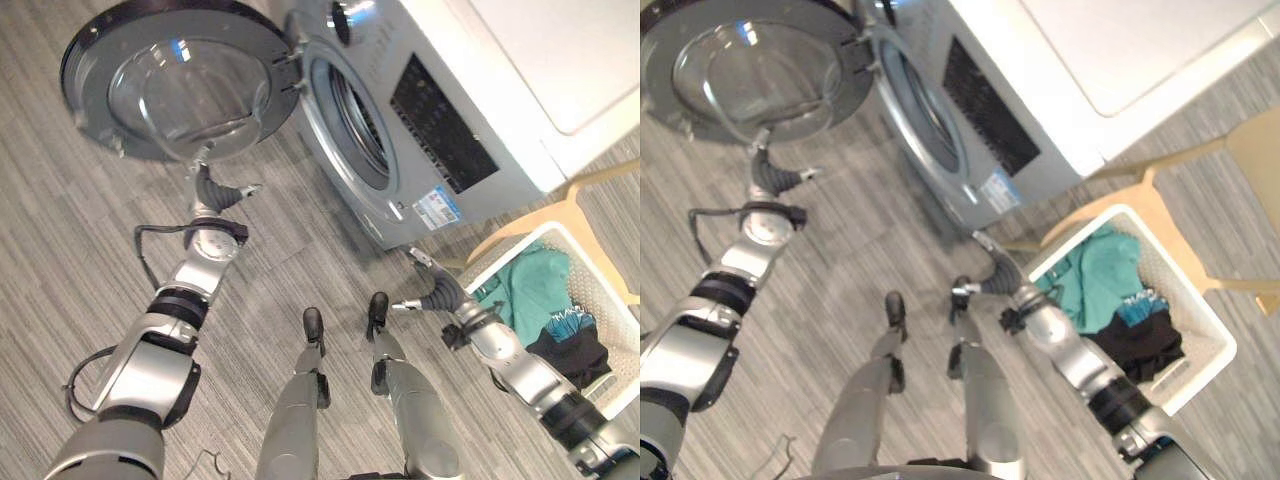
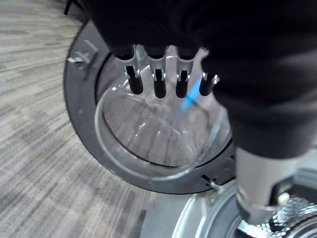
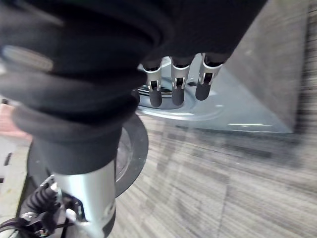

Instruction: Grab the laundry basket,head to the washer,open it,put in the laundry and shut it.

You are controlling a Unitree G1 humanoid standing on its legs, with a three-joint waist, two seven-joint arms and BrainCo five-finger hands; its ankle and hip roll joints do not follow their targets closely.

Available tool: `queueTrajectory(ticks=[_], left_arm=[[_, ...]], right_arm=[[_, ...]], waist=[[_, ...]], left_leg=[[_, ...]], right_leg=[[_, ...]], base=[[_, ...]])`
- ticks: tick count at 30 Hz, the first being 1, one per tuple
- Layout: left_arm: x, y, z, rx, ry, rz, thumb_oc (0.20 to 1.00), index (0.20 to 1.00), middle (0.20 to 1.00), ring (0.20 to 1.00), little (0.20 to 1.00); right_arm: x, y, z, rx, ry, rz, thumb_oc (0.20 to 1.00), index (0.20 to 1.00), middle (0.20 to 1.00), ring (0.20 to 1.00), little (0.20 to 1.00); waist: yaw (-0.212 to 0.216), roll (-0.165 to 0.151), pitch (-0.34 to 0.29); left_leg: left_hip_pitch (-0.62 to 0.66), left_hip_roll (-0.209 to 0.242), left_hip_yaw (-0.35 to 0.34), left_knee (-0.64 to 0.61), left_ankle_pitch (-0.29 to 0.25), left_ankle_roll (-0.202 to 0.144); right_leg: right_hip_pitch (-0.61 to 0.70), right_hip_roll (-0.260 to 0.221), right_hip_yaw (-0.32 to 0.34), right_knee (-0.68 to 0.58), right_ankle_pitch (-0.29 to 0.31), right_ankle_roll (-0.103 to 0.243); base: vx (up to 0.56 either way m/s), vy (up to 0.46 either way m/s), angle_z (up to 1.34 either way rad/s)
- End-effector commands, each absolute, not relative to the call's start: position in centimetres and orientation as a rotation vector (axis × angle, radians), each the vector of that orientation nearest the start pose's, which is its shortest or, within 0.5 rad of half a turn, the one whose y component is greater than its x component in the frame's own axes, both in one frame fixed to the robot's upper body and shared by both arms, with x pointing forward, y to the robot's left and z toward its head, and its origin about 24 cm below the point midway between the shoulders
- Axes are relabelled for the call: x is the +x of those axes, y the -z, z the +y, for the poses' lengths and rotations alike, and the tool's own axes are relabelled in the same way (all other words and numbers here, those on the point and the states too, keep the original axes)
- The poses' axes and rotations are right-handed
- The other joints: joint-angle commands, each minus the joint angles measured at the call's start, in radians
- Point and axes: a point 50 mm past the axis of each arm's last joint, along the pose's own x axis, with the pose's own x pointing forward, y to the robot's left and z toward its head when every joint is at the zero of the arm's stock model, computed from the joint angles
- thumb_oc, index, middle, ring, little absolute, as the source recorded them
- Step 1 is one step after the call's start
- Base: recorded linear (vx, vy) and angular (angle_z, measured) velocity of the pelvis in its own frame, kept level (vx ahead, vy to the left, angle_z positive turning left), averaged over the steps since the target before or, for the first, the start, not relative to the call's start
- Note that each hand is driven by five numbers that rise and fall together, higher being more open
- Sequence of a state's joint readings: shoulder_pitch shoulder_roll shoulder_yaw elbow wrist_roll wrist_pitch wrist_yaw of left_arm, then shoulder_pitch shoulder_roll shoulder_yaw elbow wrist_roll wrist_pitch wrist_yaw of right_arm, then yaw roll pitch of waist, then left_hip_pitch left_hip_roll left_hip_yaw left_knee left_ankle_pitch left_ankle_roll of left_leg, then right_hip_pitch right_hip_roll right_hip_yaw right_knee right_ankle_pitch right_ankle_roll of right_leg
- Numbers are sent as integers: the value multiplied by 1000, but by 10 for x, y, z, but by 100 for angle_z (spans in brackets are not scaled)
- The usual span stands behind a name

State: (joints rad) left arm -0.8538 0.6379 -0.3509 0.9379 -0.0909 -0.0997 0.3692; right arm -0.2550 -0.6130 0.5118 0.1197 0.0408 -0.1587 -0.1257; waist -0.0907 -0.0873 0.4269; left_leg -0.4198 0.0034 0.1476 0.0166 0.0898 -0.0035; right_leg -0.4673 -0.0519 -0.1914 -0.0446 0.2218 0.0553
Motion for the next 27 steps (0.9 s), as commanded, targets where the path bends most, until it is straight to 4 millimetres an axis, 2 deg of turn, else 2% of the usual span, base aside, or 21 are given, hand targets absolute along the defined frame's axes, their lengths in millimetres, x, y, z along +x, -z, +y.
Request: queueTrajectory(ticks=[1,3,12,13,17,21,24,27], left_arm=[[368,-165,319,767,-565,-57,1000,1000,1000,1000,1000],[362,-168,336,804,-618,-22,1000,1000,1000,1000,1000],[342,-146,362,857,-718,98,1000,1000,1000,1000,1000],[336,-144,372,868,-752,130,1000,1000,1000,1000,1000],[322,-149,393,871,-815,152,1000,1000,1000,1000,1000],[313,-167,406,905,-868,103,1000,1000,1000,1000,1000],[315,-177,403,908,-868,53,1000,1000,1000,1000,1000],[322,-165,388,848,-789,26,1000,1000,1000,1000,1000]], right_arm=[[284,-116,-147,-558,-362,-421,1000,1000,1000,1000,1000],[281,-121,-155,-550,-324,-437,1000,1000,1000,1000,1000],[269,-117,-175,-527,-262,-414,1000,1000,1000,1000,1000],[267,-115,-177,-515,-257,-403,1000,1000,1000,1000,1000],[264,-115,-180,-517,-253,-399,1000,1000,1000,1000,1000],[261,-114,-182,-525,-252,-397,1000,1000,1000,1000,1000],[261,-113,-182,-525,-252,-393,1000,1000,1000,1000,1000],[264,-111,-179,-532,-243,-386,1000,1000,1000,1000,1000]], waist=[[22,-32,18],[14,-34,24],[16,-30,20],[17,-34,17],[25,-40,17],[35,-44,16],[40,-41,14],[48,-35,6]], left_leg=[[-14,-5,-31,107,-91,-9],[-23,-3,-30,108,-91,-8],[-25,-9,-50,86,-84,-10],[-27,-12,-53,87,-85,-11],[-28,-13,-58,102,-97,-12],[-24,-12,-58,108,-102,-14],[-14,-13,-61,99,-99,-17],[8,-15,-60,86,-97,-18]], right_leg=[[29,-53,4,101,-122,100],[19,-49,8,100,-118,100],[17,-54,0,81,-109,102],[20,-56,-3,77,-106,103],[29,-59,-4,72,-102,105],[42,-61,-6,63,-96,107],[55,-66,-11,59,-97,108],[73,-68,-10,57,-101,109]], base=[[14,29,-27],[18,25,-22],[19,15,-3],[15,24,10],[1,14,12],[-14,15,10],[-16,-1,6],[-9,2,6]])
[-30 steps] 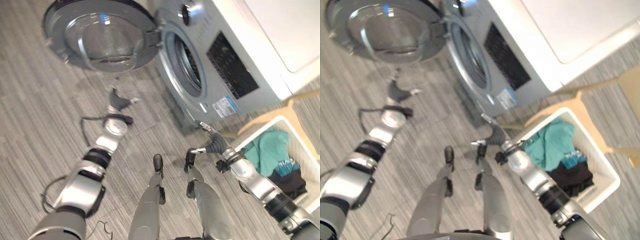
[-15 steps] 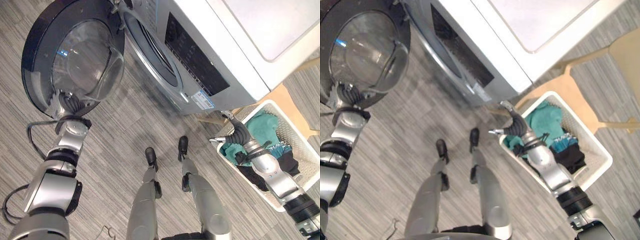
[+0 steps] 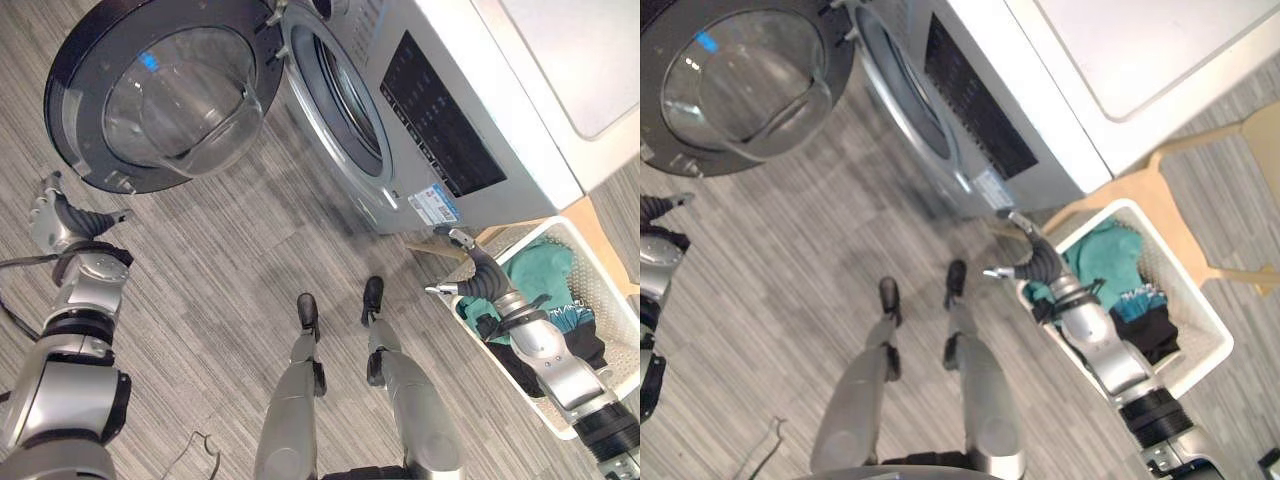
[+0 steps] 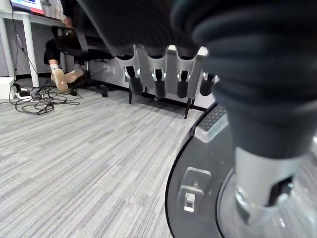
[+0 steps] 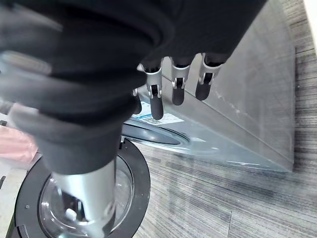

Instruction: Grab the laundry basket,head to the washer,open it,put in the laundry and shut it.

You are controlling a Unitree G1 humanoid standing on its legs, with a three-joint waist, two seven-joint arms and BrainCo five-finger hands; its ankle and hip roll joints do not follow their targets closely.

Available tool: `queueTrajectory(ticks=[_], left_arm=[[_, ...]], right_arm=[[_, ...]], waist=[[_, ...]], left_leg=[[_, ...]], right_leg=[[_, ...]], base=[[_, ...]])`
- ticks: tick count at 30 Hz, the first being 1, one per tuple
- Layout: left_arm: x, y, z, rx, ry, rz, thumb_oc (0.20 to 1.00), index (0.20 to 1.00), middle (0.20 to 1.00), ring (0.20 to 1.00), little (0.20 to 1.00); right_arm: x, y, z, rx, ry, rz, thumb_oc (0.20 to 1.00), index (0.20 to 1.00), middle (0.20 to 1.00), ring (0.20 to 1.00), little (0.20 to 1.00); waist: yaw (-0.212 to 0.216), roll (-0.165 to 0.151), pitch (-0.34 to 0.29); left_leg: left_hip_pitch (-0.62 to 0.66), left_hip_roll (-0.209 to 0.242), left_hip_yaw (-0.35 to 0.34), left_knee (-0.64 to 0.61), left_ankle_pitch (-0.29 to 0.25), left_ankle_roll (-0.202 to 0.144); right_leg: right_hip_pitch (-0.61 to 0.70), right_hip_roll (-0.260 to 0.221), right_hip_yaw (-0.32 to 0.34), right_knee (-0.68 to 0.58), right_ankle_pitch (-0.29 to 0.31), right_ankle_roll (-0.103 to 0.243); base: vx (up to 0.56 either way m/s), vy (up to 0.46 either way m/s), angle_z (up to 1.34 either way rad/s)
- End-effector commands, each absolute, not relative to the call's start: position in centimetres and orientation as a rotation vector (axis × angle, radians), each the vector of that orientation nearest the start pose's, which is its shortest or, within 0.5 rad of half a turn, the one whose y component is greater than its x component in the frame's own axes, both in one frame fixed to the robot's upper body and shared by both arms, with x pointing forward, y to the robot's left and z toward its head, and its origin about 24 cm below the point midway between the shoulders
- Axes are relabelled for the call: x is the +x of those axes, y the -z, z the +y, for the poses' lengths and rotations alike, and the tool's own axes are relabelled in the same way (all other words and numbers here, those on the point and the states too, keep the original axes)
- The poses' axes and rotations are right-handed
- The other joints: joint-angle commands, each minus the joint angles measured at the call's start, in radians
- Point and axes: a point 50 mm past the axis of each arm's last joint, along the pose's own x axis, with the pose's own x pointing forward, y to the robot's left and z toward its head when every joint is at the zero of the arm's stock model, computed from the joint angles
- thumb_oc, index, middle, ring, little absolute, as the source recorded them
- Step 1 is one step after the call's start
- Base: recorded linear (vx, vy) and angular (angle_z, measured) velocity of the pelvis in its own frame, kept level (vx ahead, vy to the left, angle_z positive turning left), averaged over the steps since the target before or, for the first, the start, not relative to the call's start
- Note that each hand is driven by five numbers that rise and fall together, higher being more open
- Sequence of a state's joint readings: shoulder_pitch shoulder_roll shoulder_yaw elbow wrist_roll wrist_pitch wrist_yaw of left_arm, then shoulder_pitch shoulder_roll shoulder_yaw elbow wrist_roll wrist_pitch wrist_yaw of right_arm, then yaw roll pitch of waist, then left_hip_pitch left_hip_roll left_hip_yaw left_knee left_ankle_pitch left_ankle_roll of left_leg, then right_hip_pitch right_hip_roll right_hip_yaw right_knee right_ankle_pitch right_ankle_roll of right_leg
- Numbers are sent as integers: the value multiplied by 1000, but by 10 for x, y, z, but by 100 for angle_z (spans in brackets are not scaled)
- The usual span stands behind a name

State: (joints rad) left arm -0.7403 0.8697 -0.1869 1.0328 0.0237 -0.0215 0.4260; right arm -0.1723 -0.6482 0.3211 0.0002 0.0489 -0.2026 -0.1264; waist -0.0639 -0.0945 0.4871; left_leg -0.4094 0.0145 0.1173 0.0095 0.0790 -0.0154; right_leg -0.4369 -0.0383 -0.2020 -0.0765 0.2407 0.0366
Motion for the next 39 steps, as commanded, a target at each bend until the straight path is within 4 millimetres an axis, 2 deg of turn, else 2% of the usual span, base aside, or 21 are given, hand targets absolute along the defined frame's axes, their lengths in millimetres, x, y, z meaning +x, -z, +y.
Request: queueTrajectory(ticks=[1,4,5,6,8,12,14,15,16,17,21,22,25,26,27,28,30,31,32,35,39], left_arm=[[323,-154,380,826,-746,24,1000,1000,1000,1000,1000],[318,-100,347,728,-593,73,1000,1000,1000,1000,1000],[317,-99,347,728,-593,74,1000,1000,1000,1000,1000],[307,-62,324,665,-512,130,1000,1000,1000,1000,1000],[293,-24,296,600,-417,202,1000,1000,1000,1000,1000],[258,30,270,504,-328,365,1000,1000,1000,1000,1000],[249,40,266,480,-318,402,1000,1000,1000,1000,1000],[226,60,262,439,-307,489,1000,1000,1000,1000,1000],[217,69,260,419,-292,530,1000,1000,1000,1000,1000],[198,87,255,396,-263,625,1000,1000,1000,1000,1000],[180,107,244,401,-191,728,1000,1000,1000,1000,1000],[169,117,236,372,-163,781,1000,1000,1000,1000,1000],[158,126,230,356,-135,833,1000,1000,1000,1000,1000],[156,127,227,354,-126,836,1000,1000,1000,1000,1000],[158,128,221,353,-104,831,1000,1000,1000,1000,1000],[160,127,220,352,-100,826,1000,1000,1000,1000,1000],[161,127,219,348,-101,823,1000,1000,1000,1000,1000],[162,127,219,347,-102,823,1000,1000,1000,1000,1000],[164,126,220,347,-108,815,1000,1000,1000,1000,1000],[163,127,221,348,-106,822,1000,1000,1000,1000,1000],[161,128,225,371,-106,839,1000,1000,1000,1000,1000]], right_arm=[[265,-110,-178,-533,-237,-387,1000,1000,1000,1000,1000],[265,-112,-178,-545,-201,-401,1000,1000,1000,1000,1000],[265,-112,-178,-546,-202,-400,1000,1000,1000,1000,1000],[266,-113,-183,-577,-146,-409,1000,1000,1000,1000,1000],[264,-113,-188,-611,-107,-407,1000,1000,1000,1000,1000],[264,-107,-198,-707,-34,-381,1000,1000,1000,1000,1000],[263,-104,-199,-726,-28,-367,1000,1000,1000,1000,1000],[263,-96,-204,-780,-5,-326,1000,1000,1000,1000,1000],[263,-92,-206,-808,-2,-303,1000,1000,1000,1000,1000],[260,-81,-210,-841,8,-254,1000,1000,1000,1000,1000],[250,-65,-218,-825,22,-178,1000,1000,1000,1000,1000],[246,-59,-224,-847,21,-145,1000,1000,1000,1000,1000],[244,-57,-224,-870,-13,-131,1000,1000,1000,1000,1000],[247,-58,-222,-886,-32,-137,1000,1000,1000,1000,1000],[254,-62,-218,-930,-68,-162,1000,1000,1000,1000,1000],[258,-63,-215,-944,-91,-170,1000,1000,1000,1000,1000],[264,-66,-212,-970,-117,-181,1000,1000,1000,1000,1000],[267,-66,-210,-980,-132,-182,1000,1000,1000,1000,1000],[274,-66,-208,-1019,-159,-185,1000,1000,1000,1000,1000],[278,-65,-206,-1043,-188,-179,1000,1000,1000,1000,1000],[285,-59,-203,-1087,-213,-153,1000,1000,1000,1000,1000]], waist=[[24,-25,-58],[31,-14,-80],[31,-14,-80],[30,-6,-99],[29,4,-112],[24,27,-130],[26,29,-132],[40,37,-144],[50,46,-158],[56,51,-182],[31,52,-215],[19,61,-231],[10,69,-237],[15,71,-229],[33,64,-219],[39,50,-212],[56,43,-202],[65,45,-197],[90,49,-183],[98,55,-180],[96,64,-183]], left_leg=[[7,-27,-28,90,-88,-6],[52,-28,-13,82,-102,-2],[54,-27,-13,81,-102,-2],[92,-31,0,80,-117,4],[144,-32,21,76,-134,12],[238,-22,89,70,-159,24],[260,-19,104,67,-163,26],[310,-3,155,51,-169,22],[341,12,173,43,-192,13],[384,28,211,33,-196,8],[405,37,221,45,-198,-5],[403,51,238,83,-204,-20],[376,99,242,239,-216,-45],[356,109,211,296,-193,-54],[289,97,121,338,-175,-61],[249,76,94,328,-162,-46],[199,62,38,290,-169,-45],[179,59,16,268,-151,-50],[155,49,-38,221,-109,-64],[166,47,-61,181,-97,-68],[200,46,-52,126,-92,-56]], right_leg=[[48,-82,3,89,-122,127],[78,-85,15,94,-134,124],[79,-85,15,94,-134,124],[103,-86,26,103,-144,123],[132,-87,43,122,-161,122],[156,-85,50,185,-182,126],[164,-86,40,194,-186,128],[181,-112,-70,217,-185,129],[194,-125,-136,232,-203,140],[212,-147,-251,254,-214,133],[250,-112,-209,206,-249,116],[271,-98,-189,170,-249,106],[315,-59,-147,117,-264,72],[319,-45,-126,112,-268,61],[327,-32,-97,98,-275,50],[316,-44,-95,98,-259,43],[317,-44,-71,99,-261,50],[316,-39,-61,100,-261,50],[317,-23,-36,106,-264,49],[316,-12,-13,110,-267,52],[291,-20,-4,130,-260,59]], base=[[12,19,4],[26,31,-7],[63,47,-18],[74,70,-21],[96,108,-33],[55,81,-37],[51,7,-63],[168,-33,-119],[213,-84,-162],[203,-129,-138],[123,-172,-64],[118,-192,-13],[115,-177,-47],[58,-136,-101],[-50,-92,-80],[-58,-69,-69],[-17,0,-65],[13,47,-67],[-1,44,-42],[6,54,-42],[-8,132,-22]])
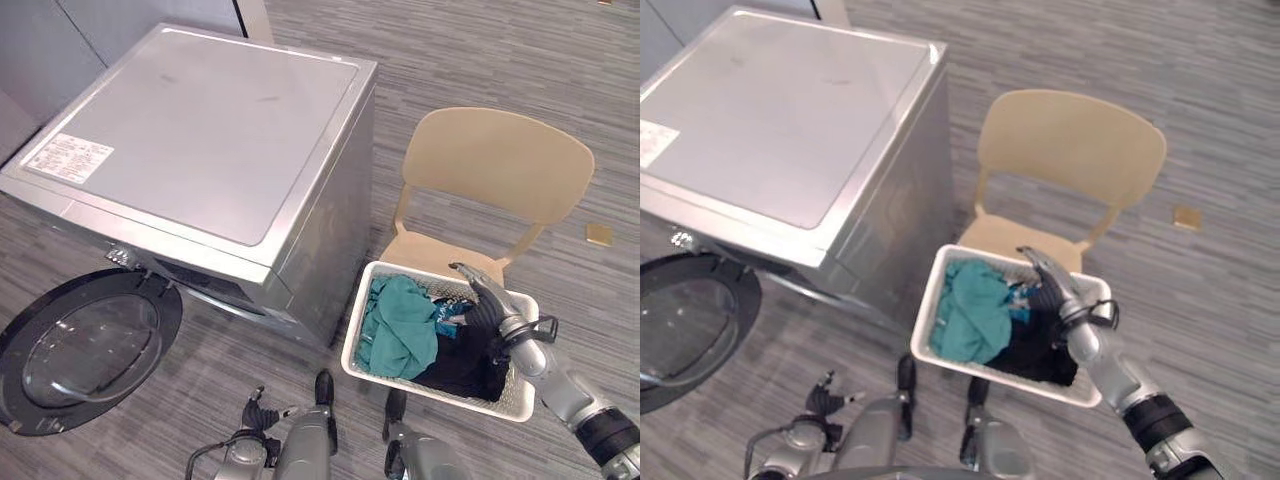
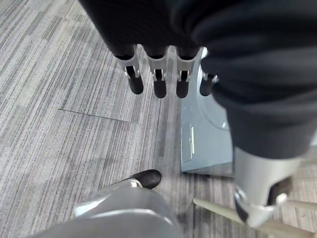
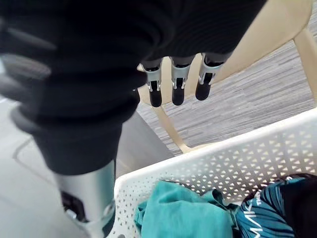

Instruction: Grab the laundry basket,head to the washer,open it,put in the laundry and shut it.

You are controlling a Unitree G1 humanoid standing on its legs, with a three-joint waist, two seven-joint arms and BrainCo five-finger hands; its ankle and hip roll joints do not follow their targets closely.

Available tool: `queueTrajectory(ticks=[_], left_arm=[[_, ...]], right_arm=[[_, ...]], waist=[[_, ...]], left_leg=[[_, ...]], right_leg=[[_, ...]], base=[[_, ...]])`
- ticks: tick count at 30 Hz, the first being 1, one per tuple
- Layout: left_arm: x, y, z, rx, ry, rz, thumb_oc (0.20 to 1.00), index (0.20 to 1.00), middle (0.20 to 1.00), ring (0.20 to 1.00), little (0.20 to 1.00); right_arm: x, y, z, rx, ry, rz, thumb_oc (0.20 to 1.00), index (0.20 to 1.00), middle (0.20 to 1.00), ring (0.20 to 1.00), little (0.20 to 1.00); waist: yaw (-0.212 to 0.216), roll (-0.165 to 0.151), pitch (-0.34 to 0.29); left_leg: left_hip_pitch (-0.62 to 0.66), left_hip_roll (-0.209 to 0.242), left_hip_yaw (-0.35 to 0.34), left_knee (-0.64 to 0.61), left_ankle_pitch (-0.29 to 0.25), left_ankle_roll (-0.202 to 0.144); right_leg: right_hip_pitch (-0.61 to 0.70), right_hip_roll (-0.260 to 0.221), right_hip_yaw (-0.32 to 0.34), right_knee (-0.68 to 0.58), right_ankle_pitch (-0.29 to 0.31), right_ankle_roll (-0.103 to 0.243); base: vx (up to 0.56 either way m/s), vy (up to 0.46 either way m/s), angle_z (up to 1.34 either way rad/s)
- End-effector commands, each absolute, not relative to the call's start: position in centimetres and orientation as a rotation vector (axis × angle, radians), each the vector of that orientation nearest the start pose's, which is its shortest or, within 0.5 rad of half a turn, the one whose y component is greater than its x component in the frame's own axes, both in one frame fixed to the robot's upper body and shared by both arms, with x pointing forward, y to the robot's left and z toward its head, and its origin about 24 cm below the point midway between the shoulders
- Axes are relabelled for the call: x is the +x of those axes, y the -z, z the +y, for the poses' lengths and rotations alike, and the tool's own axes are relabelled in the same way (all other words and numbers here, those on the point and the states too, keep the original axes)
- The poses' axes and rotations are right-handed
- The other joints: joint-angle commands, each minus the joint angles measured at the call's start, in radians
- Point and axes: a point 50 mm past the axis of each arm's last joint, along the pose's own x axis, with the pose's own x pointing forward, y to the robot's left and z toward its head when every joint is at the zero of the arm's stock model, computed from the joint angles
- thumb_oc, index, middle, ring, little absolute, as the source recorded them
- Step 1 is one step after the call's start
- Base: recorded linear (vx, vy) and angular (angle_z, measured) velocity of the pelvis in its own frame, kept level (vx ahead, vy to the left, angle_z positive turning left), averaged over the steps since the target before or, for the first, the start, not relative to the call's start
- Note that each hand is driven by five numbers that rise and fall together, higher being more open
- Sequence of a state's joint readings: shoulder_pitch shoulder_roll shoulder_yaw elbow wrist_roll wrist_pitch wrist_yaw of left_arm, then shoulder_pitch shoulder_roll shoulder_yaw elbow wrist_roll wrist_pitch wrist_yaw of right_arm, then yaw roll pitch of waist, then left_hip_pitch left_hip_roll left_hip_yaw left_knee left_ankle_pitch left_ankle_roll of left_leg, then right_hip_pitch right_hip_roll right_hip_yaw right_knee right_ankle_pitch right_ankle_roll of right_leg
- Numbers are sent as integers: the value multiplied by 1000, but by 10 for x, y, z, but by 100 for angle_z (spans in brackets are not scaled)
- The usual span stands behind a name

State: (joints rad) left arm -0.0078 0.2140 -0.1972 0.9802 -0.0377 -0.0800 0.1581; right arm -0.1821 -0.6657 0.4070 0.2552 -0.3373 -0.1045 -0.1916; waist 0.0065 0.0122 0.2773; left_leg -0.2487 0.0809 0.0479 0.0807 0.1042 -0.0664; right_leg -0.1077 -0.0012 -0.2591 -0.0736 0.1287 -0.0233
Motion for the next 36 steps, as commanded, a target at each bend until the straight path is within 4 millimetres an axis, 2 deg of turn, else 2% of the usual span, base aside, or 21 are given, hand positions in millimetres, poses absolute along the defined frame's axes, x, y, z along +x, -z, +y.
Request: queueTrajectory(ticks=[1,9,16,19,20,21,24,25,26,27,31,36], left_arm=[[163,127,226,375,-107,833,1000,1000,1000,1000,1000],[185,113,234,405,-141,746,1000,1000,1000,1000,1000],[203,104,227,418,-127,684,1000,1000,1000,1000,1000],[212,97,225,408,-137,636,1000,1000,1000,1000,1000],[221,92,223,394,-142,604,1000,1000,1000,1000,1000],[224,90,222,394,-143,593,1000,1000,1000,1000,1000],[231,86,220,395,-142,573,1000,1000,1000,1000,1000],[233,85,219,400,-138,566,1000,1000,1000,1000,1000],[235,83,217,401,-135,555,1000,1000,1000,1000,1000],[237,81,214,399,-126,538,1000,1000,1000,1000,1000],[234,83,208,380,-111,539,1000,1000,1000,1000,1000],[232,86,203,365,-101,551,1000,1000,1000,1000,1000]], right_arm=[[287,-58,-201,-1093,-216,-151,1000,1000,1000,1000,1000],[319,-59,-191,-1200,-160,-152,1000,1000,1000,1000,1000],[344,-61,-194,-1265,-57,-108,1000,1000,1000,1000,1000],[357,-70,-200,-1319,11,-93,1000,1000,1000,1000,1000],[366,-74,-207,-1395,55,-64,1000,1000,1000,1000,1000],[368,-71,-211,-1429,68,-31,1000,1000,1000,1000,1000],[375,-79,-222,-1494,114,11,1000,1000,1000,1000,1000],[377,-82,-225,-1502,133,27,473,473,473,473,473],[380,-90,-230,-1508,166,23,200,200,200,200,200],[383,-102,-238,-1488,218,11,200,200,200,200,200],[386,-129,-249,-1430,308,-62,200,200,200,200,200],[388,-165,-249,-1314,391,-206,200,200,200,200,200]], waist=[[26,-42,31],[58,-41,111],[77,-36,161],[89,-28,186],[99,-20,203],[104,-15,209],[113,-1,215],[116,4,217],[117,8,217],[120,14,216],[121,16,207],[115,9,193]], left_leg=[[38,-23,20,54,-118,-2],[-29,-55,46,73,-120,32],[-106,-79,43,63,-93,36],[-144,-89,40,64,-81,37],[-168,-94,36,60,-69,35],[-177,-97,33,57,-62,35],[-190,-102,27,40,-45,31],[-194,-104,24,29,-37,30],[-196,-106,22,18,-28,28],[-195,-110,19,-4,-15,25],[-179,-114,14,-36,-1,21],[-151,-113,13,-56,-2,19]], right_leg=[[-49,-63,57,137,-146,118],[-164,-102,91,196,-118,128],[-241,-126,81,193,-87,139],[-275,-129,80,190,-75,142],[-298,-131,75,187,-67,144],[-304,-133,73,185,-64,145],[-319,-137,63,179,-58,148],[-322,-139,60,175,-54,149],[-326,-140,56,172,-50,151],[-328,-140,51,164,-44,154],[-320,-141,44,155,-39,160],[-300,-140,43,144,-35,164]], base=[[-42,167,-6],[-74,132,-12],[-57,56,6],[-63,36,9],[-75,19,11],[-71,10,7],[-26,6,9],[-33,9,13],[-27,2,7],[-18,9,5],[1,2,13],[-4,-6,4]])
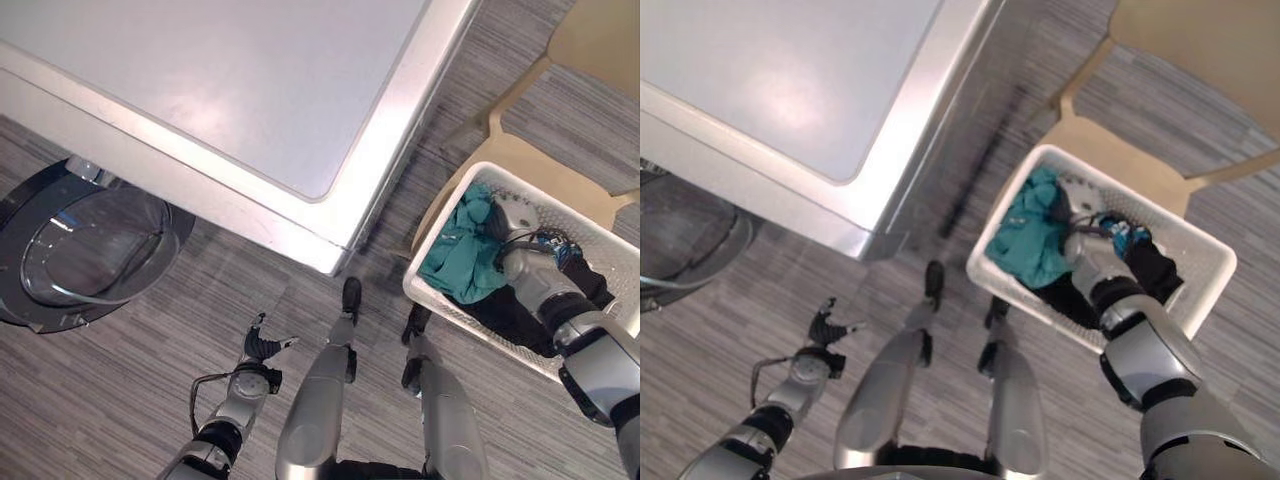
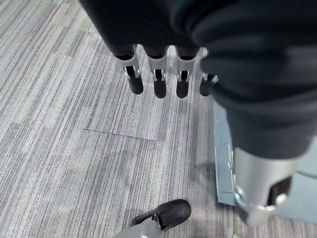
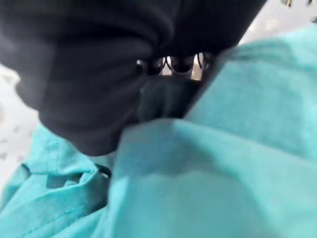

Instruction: Grab the laundry basket,head to the washer,open it,put in the laundry and shut it.

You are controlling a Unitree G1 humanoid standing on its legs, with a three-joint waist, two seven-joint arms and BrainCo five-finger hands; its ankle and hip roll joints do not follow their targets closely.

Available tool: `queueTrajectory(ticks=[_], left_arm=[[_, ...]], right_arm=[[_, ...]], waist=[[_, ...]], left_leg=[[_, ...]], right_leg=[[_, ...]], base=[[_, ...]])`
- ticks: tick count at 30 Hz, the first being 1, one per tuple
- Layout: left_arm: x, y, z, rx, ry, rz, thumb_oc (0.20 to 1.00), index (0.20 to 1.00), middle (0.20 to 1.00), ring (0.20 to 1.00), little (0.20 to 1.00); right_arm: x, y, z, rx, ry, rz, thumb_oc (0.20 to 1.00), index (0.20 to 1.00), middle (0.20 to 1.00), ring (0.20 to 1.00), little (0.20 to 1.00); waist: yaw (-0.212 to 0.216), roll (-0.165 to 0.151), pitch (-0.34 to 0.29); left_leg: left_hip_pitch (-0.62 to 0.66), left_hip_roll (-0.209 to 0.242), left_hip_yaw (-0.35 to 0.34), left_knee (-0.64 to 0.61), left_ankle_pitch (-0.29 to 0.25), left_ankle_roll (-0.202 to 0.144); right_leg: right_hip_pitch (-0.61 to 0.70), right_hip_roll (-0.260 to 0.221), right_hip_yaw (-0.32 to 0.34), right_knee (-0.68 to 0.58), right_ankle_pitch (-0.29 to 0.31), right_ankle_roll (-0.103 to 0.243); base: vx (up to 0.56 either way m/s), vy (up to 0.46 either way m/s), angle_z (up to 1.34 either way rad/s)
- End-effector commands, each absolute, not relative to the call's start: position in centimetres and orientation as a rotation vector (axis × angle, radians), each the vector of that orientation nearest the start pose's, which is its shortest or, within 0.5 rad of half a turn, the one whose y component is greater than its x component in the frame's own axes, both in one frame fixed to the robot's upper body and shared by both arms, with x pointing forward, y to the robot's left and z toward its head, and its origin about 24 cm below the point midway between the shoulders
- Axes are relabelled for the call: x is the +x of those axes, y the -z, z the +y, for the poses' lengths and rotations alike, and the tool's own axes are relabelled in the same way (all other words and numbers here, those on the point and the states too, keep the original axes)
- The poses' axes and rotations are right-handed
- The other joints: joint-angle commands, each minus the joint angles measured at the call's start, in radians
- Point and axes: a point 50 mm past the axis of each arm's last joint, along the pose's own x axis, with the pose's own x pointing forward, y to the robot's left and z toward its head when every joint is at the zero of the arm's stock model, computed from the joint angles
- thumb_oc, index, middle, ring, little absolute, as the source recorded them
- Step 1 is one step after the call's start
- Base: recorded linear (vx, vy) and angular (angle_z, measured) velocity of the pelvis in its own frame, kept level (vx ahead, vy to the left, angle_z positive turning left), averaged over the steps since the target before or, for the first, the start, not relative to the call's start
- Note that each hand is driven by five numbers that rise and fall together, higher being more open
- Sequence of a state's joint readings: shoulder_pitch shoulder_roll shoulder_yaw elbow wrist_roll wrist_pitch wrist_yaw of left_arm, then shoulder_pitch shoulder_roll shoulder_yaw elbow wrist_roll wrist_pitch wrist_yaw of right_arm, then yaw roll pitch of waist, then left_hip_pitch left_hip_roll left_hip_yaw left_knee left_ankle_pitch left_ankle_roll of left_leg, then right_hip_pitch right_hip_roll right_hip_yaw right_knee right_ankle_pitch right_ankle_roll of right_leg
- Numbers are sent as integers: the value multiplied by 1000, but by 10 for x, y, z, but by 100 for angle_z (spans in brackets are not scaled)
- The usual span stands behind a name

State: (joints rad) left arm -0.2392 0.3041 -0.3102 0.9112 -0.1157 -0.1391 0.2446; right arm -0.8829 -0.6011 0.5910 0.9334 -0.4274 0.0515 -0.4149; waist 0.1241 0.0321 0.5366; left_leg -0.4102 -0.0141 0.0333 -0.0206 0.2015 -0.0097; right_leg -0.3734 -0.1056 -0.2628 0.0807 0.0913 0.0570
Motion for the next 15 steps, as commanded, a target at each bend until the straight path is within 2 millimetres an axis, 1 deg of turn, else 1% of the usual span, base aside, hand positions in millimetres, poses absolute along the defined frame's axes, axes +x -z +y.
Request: queueTrajectory(ticks=[1,2,3,4,7,8,9,10,12,13,15], left_arm=[[232,87,202,362,-97,554,1000,1000,1000,1000,1000],[231,88,201,356,-95,563,1000,1000,1000,1000,1000],[229,90,200,347,-91,574,1000,1000,1000,1000,1000],[228,91,198,344,-90,579,1000,1000,1000,1000,1000],[226,92,198,333,-86,593,1000,1000,1000,1000,1000],[226,92,199,334,-86,593,1000,1000,1000,1000,1000],[223,93,200,327,-84,602,1000,1000,1000,1000,1000],[221,93,201,321,-84,602,1000,1000,1000,1000,1000],[218,92,207,316,-94,605,1000,1000,1000,1000,1000],[215,92,211,320,-96,609,1000,1000,1000,1000,1000],[210,94,218,323,-105,623,1000,1000,1000,1000,1000]], right_arm=[[388,-170,-246,-1279,393,-236,200,200,200,200,200],[387,-174,-239,-1232,381,-274,200,200,200,200,200],[384,-173,-232,-1166,369,-304,200,200,200,200,200],[381,-167,-226,-1086,350,-309,200,200,200,200,200],[367,-147,-217,-875,309,-301,200,200,200,200,200],[367,-147,-217,-874,310,-301,200,200,200,200,200],[356,-135,-211,-768,281,-297,200,200,200,200,200],[347,-126,-208,-670,256,-287,200,200,200,200,200],[332,-119,-204,-526,216,-300,200,200,200,200,200],[325,-115,-202,-477,194,-301,200,200,200,200,200],[311,-113,-200,-408,153,-321,200,200,200,200,200]], waist=[[-3,-14,-70],[-7,-20,-77],[-11,-28,-84],[-15,-31,-89],[-25,-41,-111],[-25,-42,-114],[-31,-46,-127],[-36,-52,-141],[-45,-61,-164],[-48,-65,-174],[-58,-77,-205]], left_leg=[[17,-17,29,46,-101,-37],[27,-16,29,49,-107,-35],[41,-14,29,52,-115,-33],[49,-13,30,53,-119,-31],[80,-8,31,54,-136,-27],[76,-9,31,53,-133,-26],[106,-5,34,52,-147,-22],[120,-5,36,50,-150,-20],[153,-4,40,48,-162,-15],[172,-3,41,49,-172,-13],[204,-5,47,46,-182,-8]], right_leg=[[-26,-34,47,-13,3,85],[-14,-33,48,-16,2,84],[2,-31,50,-20,1,84],[9,-31,52,-21,0,83],[45,-32,50,-30,-2,84],[42,-33,50,-32,0,84],[71,-31,50,-37,-4,86],[85,-33,51,-44,-1,88],[117,-33,50,-51,-4,92],[135,-31,51,-52,-9,93],[162,-31,53,-60,-11,96]], base=[[0,0,0],[9,-43,-1],[18,-39,-2],[24,-34,-2],[25,-16,-1],[50,-8,-1],[50,-3,-6],[79,-8,-7],[74,2,-2],[90,10,1],[86,19,-7]])
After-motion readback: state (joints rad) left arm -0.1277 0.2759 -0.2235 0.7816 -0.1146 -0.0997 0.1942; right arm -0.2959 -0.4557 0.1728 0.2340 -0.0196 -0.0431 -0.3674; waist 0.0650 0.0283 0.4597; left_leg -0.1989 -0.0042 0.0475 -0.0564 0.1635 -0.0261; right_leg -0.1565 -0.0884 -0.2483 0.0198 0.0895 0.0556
